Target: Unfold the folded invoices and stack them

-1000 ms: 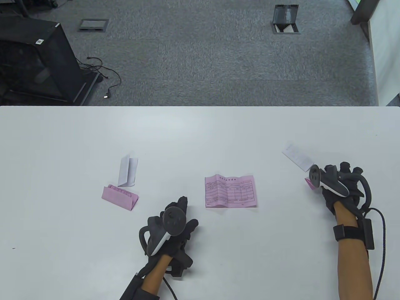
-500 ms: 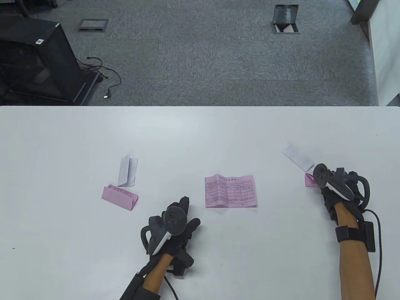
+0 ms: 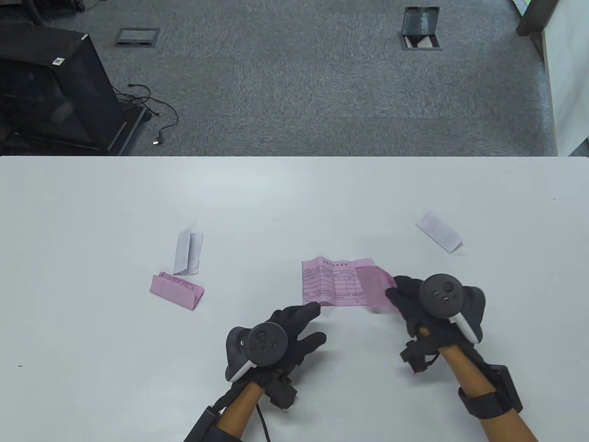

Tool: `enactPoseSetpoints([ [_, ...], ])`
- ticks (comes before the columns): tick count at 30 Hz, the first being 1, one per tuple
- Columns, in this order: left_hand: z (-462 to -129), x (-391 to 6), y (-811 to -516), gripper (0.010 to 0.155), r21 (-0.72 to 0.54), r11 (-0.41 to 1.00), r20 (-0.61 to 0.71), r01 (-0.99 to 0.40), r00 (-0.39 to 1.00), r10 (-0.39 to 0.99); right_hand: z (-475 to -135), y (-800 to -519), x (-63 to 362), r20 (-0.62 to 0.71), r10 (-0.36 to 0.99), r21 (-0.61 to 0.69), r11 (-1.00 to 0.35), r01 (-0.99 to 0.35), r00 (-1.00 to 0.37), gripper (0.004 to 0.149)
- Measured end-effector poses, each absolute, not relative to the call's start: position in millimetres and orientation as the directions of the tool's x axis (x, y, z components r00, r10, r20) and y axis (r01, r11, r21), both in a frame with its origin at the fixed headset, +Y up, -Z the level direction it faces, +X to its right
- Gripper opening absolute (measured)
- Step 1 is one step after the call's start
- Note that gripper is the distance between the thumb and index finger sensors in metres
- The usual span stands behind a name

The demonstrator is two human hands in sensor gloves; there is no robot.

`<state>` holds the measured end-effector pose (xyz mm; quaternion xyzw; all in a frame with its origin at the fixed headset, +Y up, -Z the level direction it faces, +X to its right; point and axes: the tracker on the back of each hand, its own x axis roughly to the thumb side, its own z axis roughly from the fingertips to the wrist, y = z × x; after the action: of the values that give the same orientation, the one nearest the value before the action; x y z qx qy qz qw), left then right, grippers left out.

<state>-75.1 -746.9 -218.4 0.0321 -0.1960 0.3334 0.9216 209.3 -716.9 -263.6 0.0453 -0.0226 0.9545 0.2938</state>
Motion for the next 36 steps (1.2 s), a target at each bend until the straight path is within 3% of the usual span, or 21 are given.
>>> enactPoseSetpoints([
  [8, -213, -67, -757, 0.069, -0.224, 0.72, 0.296, -0.657, 0.658, 0.692, -234, -747, 170, 0.074, 0.718, 0.121, -0.696, -0.708, -0.693, 0.037],
  [13, -211, -61, -766, 0.079, -0.387, 0.55, 0.227, -0.74, 0.501, 0.835, -229, -750, 165, 0.092, 0.814, 0.224, -0.577, -0.785, -0.573, 0.037],
  [24, -207, -53, -778, 0.088, -0.431, 0.345, 0.097, -0.834, 0.338, 0.936, -230, -766, 164, 0.074, 0.902, 0.336, -0.425, -0.841, -0.426, 0.043],
  [31, -205, -51, -777, 0.072, -0.341, 0.385, 0.078, -0.858, 0.382, 0.921, -230, -766, 168, 0.072, 0.9, 0.324, -0.429, -0.843, -0.431, 0.039],
  [36, -206, -60, -779, 0.046, -0.291, 0.355, 0.032, -0.888, 0.362, 0.932, -232, -758, 182, 0.12, 0.877, 0.269, -0.48, -0.835, -0.465, 0.039],
])
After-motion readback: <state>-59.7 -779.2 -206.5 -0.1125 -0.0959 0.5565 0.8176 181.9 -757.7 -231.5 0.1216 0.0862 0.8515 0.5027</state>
